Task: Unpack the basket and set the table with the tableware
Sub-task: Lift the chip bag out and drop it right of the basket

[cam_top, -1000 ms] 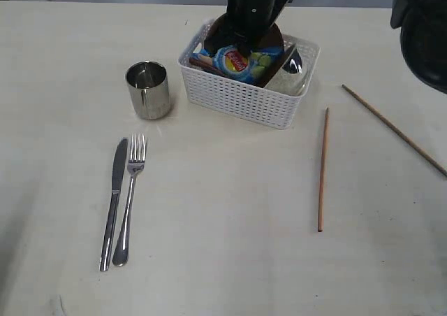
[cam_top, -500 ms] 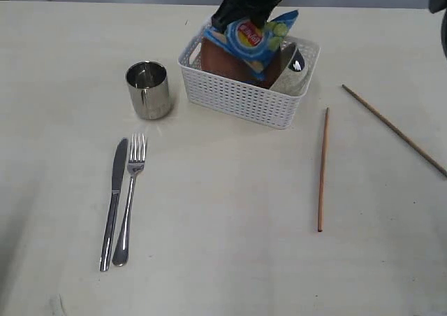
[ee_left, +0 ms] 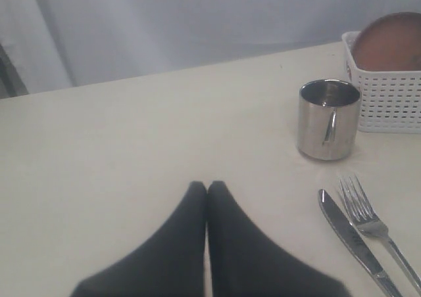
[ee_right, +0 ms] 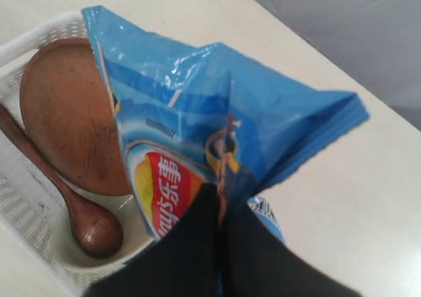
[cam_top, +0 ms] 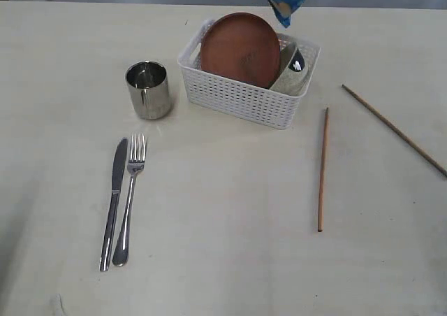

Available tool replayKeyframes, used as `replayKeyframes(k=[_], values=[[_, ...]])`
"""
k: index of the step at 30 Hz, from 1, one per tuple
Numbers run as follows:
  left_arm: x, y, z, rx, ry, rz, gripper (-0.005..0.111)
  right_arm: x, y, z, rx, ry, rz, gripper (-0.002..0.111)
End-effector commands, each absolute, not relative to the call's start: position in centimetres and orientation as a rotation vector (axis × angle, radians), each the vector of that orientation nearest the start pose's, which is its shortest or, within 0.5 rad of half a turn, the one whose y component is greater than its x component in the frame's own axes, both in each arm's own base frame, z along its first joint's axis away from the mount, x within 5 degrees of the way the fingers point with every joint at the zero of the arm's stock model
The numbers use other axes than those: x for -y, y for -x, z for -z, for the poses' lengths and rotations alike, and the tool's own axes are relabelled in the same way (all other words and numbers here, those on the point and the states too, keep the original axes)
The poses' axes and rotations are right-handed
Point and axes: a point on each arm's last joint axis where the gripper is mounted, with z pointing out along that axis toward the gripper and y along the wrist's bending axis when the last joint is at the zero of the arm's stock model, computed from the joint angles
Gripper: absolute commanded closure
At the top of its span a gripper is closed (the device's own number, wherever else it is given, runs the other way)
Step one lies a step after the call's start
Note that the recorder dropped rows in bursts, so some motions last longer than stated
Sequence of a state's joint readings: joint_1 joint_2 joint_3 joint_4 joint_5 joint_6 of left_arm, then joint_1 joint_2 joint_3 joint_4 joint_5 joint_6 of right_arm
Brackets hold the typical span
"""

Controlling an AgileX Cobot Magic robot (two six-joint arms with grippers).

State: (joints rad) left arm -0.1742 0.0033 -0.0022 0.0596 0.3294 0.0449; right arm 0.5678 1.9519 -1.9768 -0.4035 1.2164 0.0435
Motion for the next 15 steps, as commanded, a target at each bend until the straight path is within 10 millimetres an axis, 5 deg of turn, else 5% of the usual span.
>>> replayKeyframes(k=[1,9,15], values=[[0.8,-5.3,-18.4,-1.791,-0.227,0.042,0.107,-16.9,-37.1,-35.5,-2.494,0.572,0.359,0.109],[0.8,-5.3,-18.4,-1.791,-0.227,0.042,0.107,-9.1,-35.2,-31.9,-2.702,0.309,0.471,0.109],[0.8,-5.3,-18.4,-1.791,-0.227,0.042,0.107,-2.8,-33.2,-26.2,-2.968,0.074,0.494,0.109]])
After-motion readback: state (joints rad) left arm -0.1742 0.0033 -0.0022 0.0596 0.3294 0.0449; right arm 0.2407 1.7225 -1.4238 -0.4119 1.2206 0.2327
